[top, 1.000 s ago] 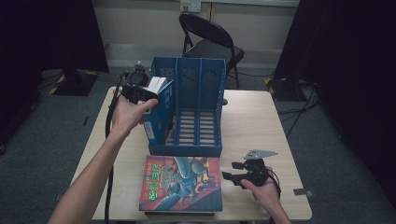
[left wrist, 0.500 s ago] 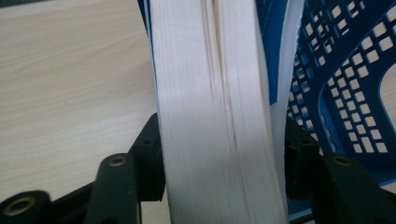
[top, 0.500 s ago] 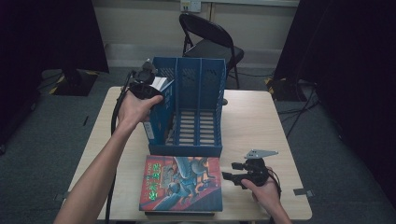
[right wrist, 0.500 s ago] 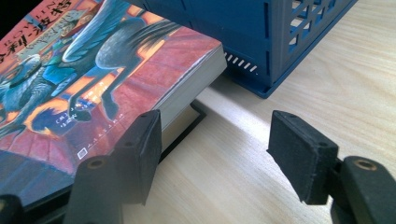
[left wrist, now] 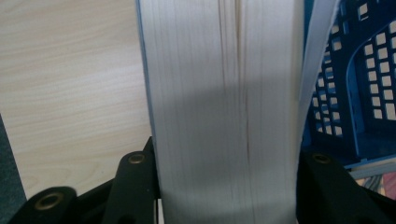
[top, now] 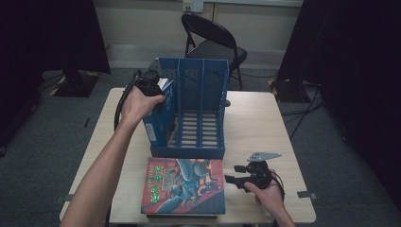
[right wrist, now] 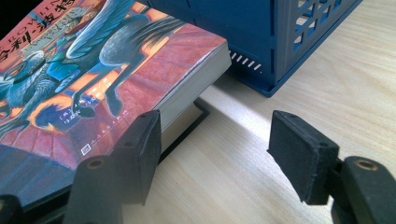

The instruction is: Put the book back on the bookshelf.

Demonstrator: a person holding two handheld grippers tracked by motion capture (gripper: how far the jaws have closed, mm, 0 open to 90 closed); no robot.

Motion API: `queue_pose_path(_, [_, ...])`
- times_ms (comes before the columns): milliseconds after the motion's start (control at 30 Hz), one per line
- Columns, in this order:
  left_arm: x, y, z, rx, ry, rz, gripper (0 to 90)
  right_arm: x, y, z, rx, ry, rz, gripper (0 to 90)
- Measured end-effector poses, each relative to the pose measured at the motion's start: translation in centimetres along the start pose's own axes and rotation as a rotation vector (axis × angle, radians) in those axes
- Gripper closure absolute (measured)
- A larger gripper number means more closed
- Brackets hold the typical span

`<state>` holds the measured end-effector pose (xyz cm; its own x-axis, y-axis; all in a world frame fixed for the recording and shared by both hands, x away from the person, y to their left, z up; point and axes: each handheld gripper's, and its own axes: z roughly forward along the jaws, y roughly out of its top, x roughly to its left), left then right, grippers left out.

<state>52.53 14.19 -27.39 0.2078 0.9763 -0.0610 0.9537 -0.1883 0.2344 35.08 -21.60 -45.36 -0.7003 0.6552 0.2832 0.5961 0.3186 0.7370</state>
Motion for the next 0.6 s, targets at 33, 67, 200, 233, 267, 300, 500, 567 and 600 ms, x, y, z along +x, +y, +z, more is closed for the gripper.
queue_pose_path(33, [0.00, 0.04, 0.01, 0.004, 0.000, 0.002, 56.4, 0.00, 0.00, 0.00, 0.000, 0.002, -0.001, 34.3])
queue_pose_path(67, [-0.01, 0.06, 0.02, 0.007, 0.001, 0.006, 56.4, 0.00, 0.00, 0.00, 0.001, 0.001, -0.001, 34.3])
queue_pose_path(200, [0.18, 0.17, 0.18, 0.016, -0.011, -0.014, 56.5, -0.04, -0.07, 0.05, 0.004, 0.002, 0.003, 34.3])
queue_pose_path(233, [0.23, 0.19, 0.22, 0.021, -0.015, -0.004, 56.3, -0.04, -0.08, 0.06, 0.005, 0.002, 0.001, 34.2])
queue_pose_path(267, [0.23, 0.19, 0.24, 0.022, -0.018, -0.004, 56.1, -0.02, -0.08, 0.07, 0.005, 0.000, 0.001, 33.6])
queue_pose_path(300, [0.24, 0.17, 0.26, 0.024, -0.019, -0.004, 56.0, 0.00, -0.07, 0.06, 0.004, -0.005, 0.004, 33.4])
queue_pose_path(500, [0.19, 0.17, 0.53, 0.028, -0.032, 0.033, 53.8, -0.26, -0.03, -0.04, 0.002, -0.018, 0.018, 33.4])
queue_pose_path(567, [0.11, 0.16, 0.49, 0.025, -0.025, 0.035, 57.5, -0.25, -0.03, 0.00, 0.002, -0.019, 0.017, 33.4])
queue_pose_path(600, [0.08, 0.17, 0.50, 0.022, -0.025, 0.030, 58.9, -0.23, -0.02, 0.03, 0.003, -0.018, 0.017, 33.3])
